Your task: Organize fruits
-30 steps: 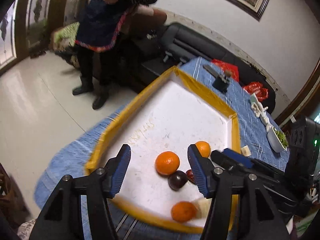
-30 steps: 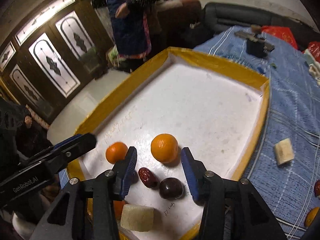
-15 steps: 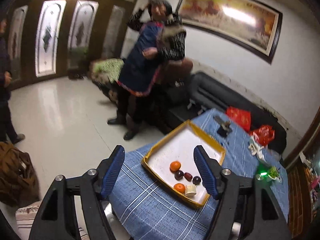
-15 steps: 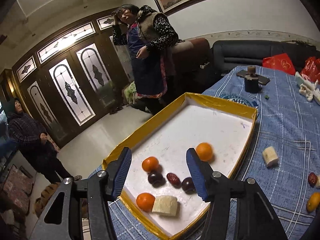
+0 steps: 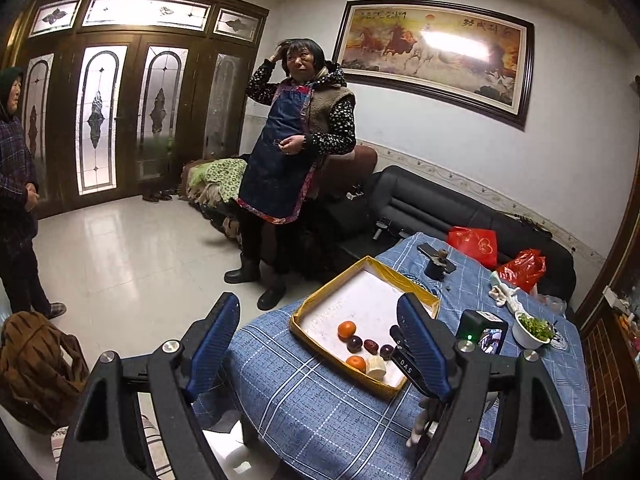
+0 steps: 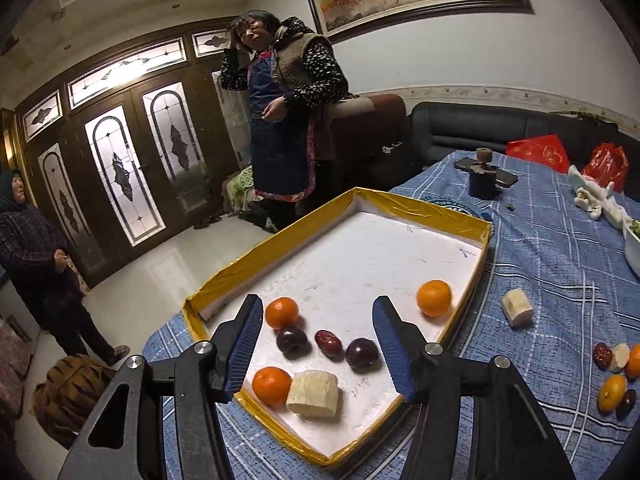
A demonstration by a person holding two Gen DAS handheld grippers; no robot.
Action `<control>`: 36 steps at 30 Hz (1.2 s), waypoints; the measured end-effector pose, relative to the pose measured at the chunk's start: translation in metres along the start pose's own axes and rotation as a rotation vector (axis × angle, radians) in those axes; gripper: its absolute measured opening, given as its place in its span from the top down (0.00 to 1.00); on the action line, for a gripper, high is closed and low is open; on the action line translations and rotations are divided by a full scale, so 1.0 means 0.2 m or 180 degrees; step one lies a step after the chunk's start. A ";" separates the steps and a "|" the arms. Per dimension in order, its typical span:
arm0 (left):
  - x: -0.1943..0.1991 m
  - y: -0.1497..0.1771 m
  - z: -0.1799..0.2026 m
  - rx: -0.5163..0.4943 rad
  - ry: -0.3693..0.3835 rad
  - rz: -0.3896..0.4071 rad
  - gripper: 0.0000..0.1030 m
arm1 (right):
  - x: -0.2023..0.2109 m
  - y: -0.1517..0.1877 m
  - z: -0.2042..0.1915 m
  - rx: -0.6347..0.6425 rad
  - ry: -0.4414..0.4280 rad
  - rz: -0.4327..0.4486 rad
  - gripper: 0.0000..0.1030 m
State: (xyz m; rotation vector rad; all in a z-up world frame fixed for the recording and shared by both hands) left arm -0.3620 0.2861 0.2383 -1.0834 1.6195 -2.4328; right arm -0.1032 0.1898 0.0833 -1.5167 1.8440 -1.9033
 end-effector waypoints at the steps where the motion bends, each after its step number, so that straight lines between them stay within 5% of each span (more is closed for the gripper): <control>1: -0.02 0.00 -0.01 -0.0003 0.0029 -0.0021 0.22 | 0.01 0.00 0.00 -0.0001 0.0024 0.0008 0.39; 14: -0.32 0.03 -0.14 -0.0037 0.0424 -0.0180 0.18 | 0.01 -0.02 0.07 0.0049 0.0418 0.0150 0.36; 22: -0.73 0.03 0.05 -0.0184 0.1269 -0.0609 0.18 | 0.42 0.02 0.35 -0.0421 0.0758 0.0303 0.29; 29: -1.07 0.21 0.23 -0.0226 0.1557 -0.1133 0.18 | 0.79 0.19 0.84 -0.0869 0.1520 -0.0015 0.29; 36: -1.17 0.35 0.42 -0.0534 0.1597 -0.1458 0.18 | 0.57 0.31 1.05 -0.1001 0.1423 -0.0576 0.33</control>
Point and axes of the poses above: each gripper's, at about its wrist camera, not at the fingertips, and x roughly against the way its jaws point, z to its right, y to its underside, the point moved 2 cm from there along -x, roughly the way its jaws point, and after that the axes turned 7 degrees about -z, right-handed, at the moved point
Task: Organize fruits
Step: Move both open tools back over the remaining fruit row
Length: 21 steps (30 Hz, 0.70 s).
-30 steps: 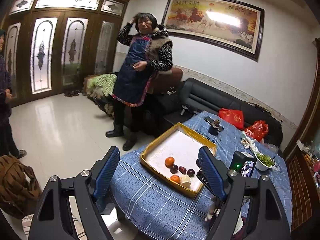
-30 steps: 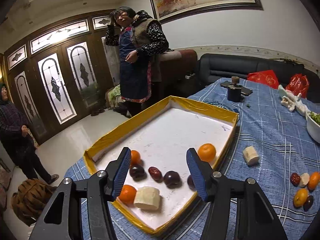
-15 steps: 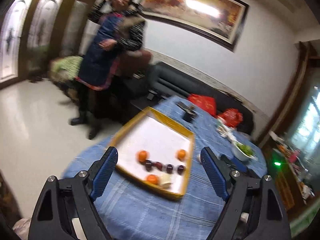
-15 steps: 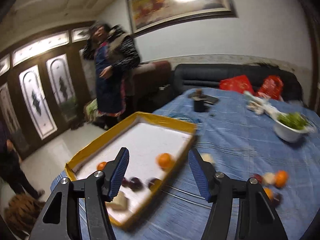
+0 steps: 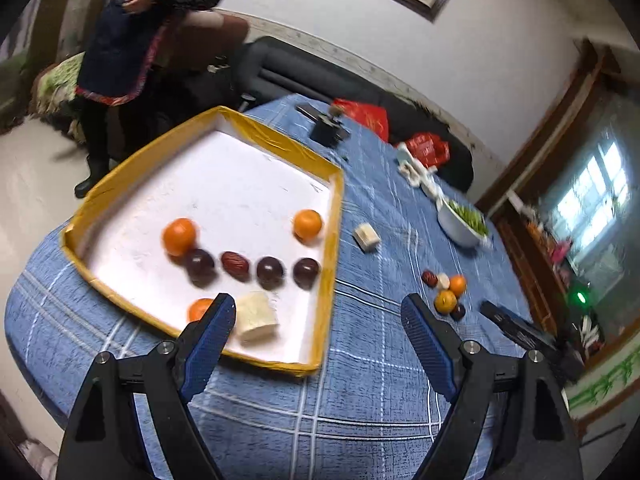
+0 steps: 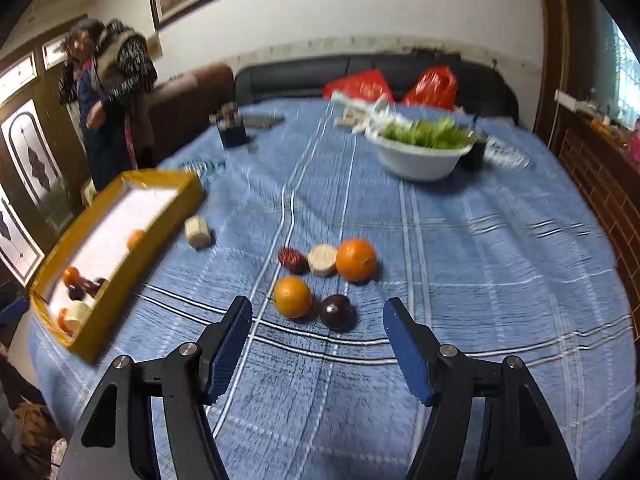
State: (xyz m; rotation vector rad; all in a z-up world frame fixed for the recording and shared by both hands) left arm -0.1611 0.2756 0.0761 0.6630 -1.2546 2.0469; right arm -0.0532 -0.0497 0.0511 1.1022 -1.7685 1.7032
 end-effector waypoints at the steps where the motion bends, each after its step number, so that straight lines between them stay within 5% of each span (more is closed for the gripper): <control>1: -0.01 -0.01 0.04 -0.0080 0.0002 -0.0018 0.18 | -0.05 -0.01 0.00 -0.0012 -0.0018 -0.0040 0.36; 8: -0.22 -0.09 0.26 -0.0376 0.0039 -0.0211 0.18 | -0.25 -0.05 0.03 0.0042 -0.0100 -0.0213 0.39; 14: -0.51 -0.23 0.49 -0.0675 0.0053 -0.0351 0.19 | -0.27 -0.01 0.11 0.0098 -0.0428 -0.0262 0.39; 18: -0.82 -0.31 0.58 -0.0811 -0.0139 -0.0586 0.39 | -0.28 0.00 0.09 0.0127 -0.0576 -0.0246 0.38; 21: -0.98 -0.35 0.60 -0.0935 -0.0377 -0.0658 0.41 | -0.26 0.00 0.07 0.0162 -0.0608 -0.0204 0.38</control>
Point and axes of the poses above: each gripper's, at about its wrist camera, not at the fingertips, and x roughly against the way its jaws point, z to its right, y to its underside, the point moved 2 cm from there along -x, roughly the way its jaws point, and after that the axes turned 7 degrees about -z, right-handed, at the moved point
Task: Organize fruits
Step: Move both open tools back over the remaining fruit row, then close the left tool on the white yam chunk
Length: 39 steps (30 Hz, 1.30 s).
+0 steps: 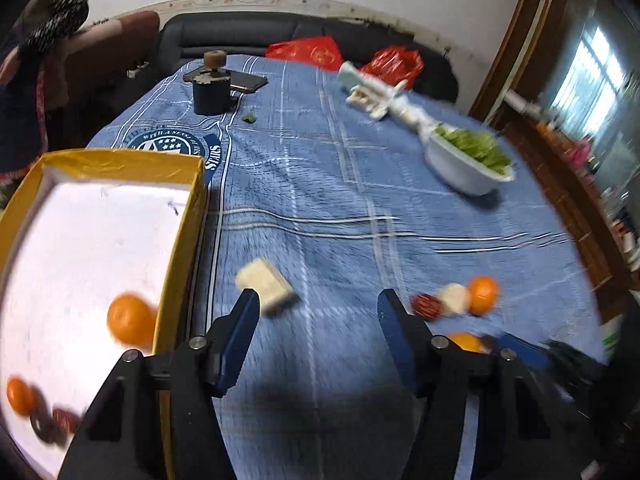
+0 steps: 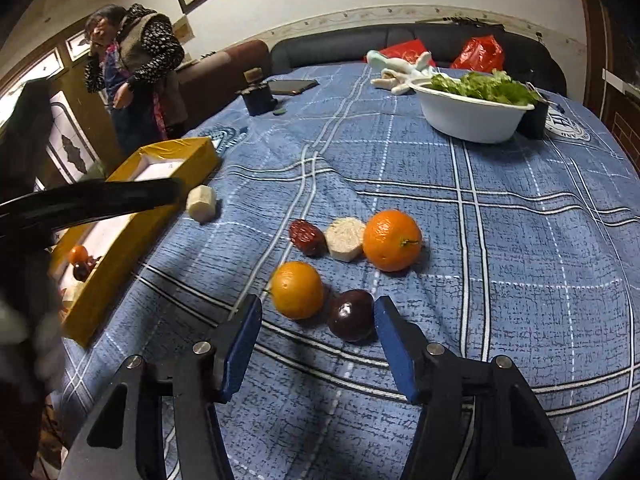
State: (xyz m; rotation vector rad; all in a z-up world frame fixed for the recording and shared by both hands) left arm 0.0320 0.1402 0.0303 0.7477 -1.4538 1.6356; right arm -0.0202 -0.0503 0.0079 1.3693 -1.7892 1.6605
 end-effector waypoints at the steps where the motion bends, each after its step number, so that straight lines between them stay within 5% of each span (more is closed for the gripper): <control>1: -0.04 -0.02 0.00 -0.0021 -0.0070 -0.0021 0.41 | 0.01 0.00 -0.01 0.0010 -0.0012 0.0016 0.38; 7: -0.11 -0.03 0.02 -0.0257 -0.0487 0.0076 0.43 | 0.02 0.00 -0.04 0.0101 -0.0002 0.0081 0.38; 10: -0.07 0.01 0.09 -0.0572 -0.0688 0.0233 0.86 | 0.02 0.00 -0.05 0.0141 0.0014 0.0105 0.38; 12: -0.08 0.04 0.10 -0.0617 -0.0394 0.0047 1.00 | 0.02 0.00 -0.06 0.0143 0.0011 0.0107 0.38; 15: -0.05 0.12 0.08 -0.0625 -0.0350 -0.0005 1.00 | 0.00 0.01 -0.06 0.0154 0.0043 0.0082 0.38; 18: 0.06 0.18 0.05 -0.0510 -0.0044 0.0024 0.95 | 0.01 0.01 -0.07 0.0152 0.0061 0.0118 0.38; 20: 0.11 0.20 0.03 -0.0488 -0.0024 0.0105 0.60 | 0.02 0.01 -0.07 0.0137 0.0065 0.0140 0.38; 22: 0.14 0.19 0.01 -0.0472 -0.0072 0.0199 0.46 | 0.03 0.01 -0.06 0.0120 0.0054 0.0142 0.38; 37: -0.12 0.01 -0.02 -0.0478 -0.0632 -0.0027 0.41 | 0.06 0.00 -0.04 0.0052 0.0051 0.0193 0.38; 39: -0.09 0.04 0.02 -0.0638 -0.0688 0.0066 0.62 | 0.06 0.00 -0.04 0.0051 0.0030 0.0202 0.38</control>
Point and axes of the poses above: each gripper's, at about its wrist camera, not at the fingertips, and x roughly against the way its jaws point, z to its right, y to its underside, the point moved 2 cm from there along -x, roughly the way its jaws point, and after that the axes turned 7 degrees about -z, right-handed, at the moved point
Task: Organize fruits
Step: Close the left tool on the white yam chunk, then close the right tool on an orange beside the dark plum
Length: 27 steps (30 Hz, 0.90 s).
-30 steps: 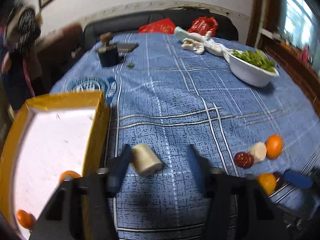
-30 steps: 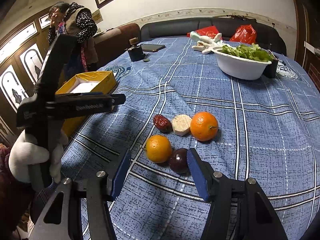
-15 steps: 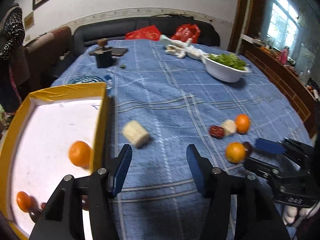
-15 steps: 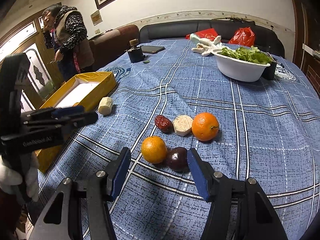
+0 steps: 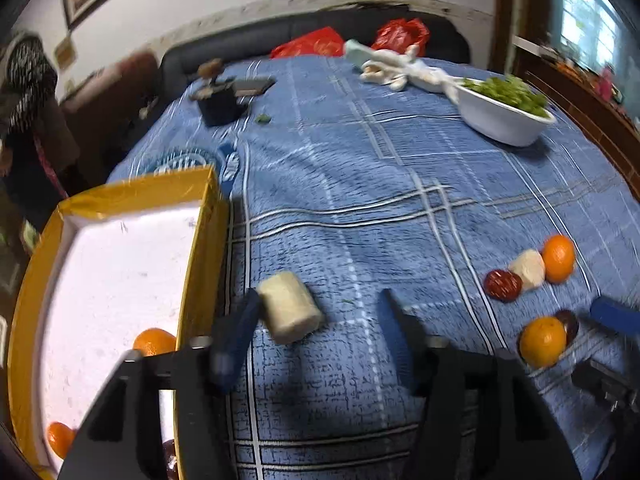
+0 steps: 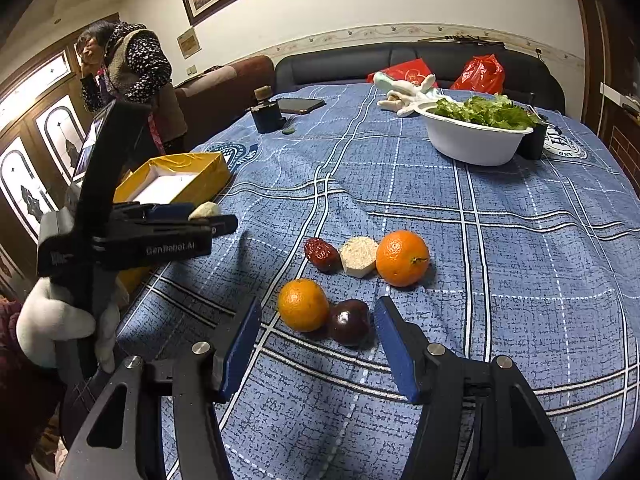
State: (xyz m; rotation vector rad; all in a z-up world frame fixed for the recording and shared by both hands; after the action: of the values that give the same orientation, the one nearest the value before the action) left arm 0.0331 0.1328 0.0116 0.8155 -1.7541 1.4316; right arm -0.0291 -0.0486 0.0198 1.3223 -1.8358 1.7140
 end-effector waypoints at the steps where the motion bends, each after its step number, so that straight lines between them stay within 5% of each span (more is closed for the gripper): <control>1: 0.03 0.01 0.03 -0.0132 -0.0071 0.0069 0.77 | 0.00 0.00 0.00 0.0004 -0.0003 0.0003 0.38; 4: 0.06 0.04 0.07 -0.0220 0.0265 0.0006 1.00 | 0.00 0.00 -0.01 0.0021 0.0008 -0.0011 0.38; 9: 0.12 0.10 0.07 -0.0143 0.0412 0.0033 0.99 | -0.01 0.01 -0.01 0.0015 0.0030 -0.0009 0.38; 10: 0.15 0.09 0.06 -0.0113 0.0414 0.0078 0.91 | 0.00 0.01 0.00 0.0009 0.0033 -0.0003 0.38; 13: 0.17 0.04 0.00 0.0040 0.0256 0.0191 0.31 | -0.01 0.00 0.00 0.0001 0.0019 -0.0016 0.38; 14: 0.14 0.02 -0.02 0.0077 0.0181 0.0189 0.30 | -0.01 0.00 0.00 0.0008 0.0020 -0.0019 0.38; 20: -0.12 -0.04 -0.07 0.0180 -0.0014 -0.0419 0.30 | -0.01 0.00 0.00 -0.0004 0.0014 -0.0022 0.38; 22: -0.13 -0.04 -0.04 0.0073 -0.0052 -0.0410 0.31 | 0.00 0.00 0.01 -0.0032 0.0004 -0.0017 0.38; 24: -0.11 -0.04 -0.01 0.0013 0.0112 -0.0384 0.69 | 0.00 0.00 0.01 -0.0048 -0.0010 -0.0016 0.38; 27: -0.07 -0.02 0.00 0.0025 0.0169 -0.0270 0.70 | 0.00 0.00 0.01 -0.0045 -0.0008 -0.0005 0.38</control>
State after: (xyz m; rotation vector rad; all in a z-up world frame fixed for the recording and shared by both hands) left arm 0.0446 0.1315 0.0011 0.8385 -1.6557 1.3925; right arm -0.0286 -0.0508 0.0200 1.3207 -1.8443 1.6960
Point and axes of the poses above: each gripper's, at about its wrist camera, not at the fingertips, and x roughly against the way its jaws point, z to its right, y to its underside, the point moved 2 cm from there along -x, roughly the way its jaws point, and after that the axes turned 7 degrees about -z, right-handed, at the moved point
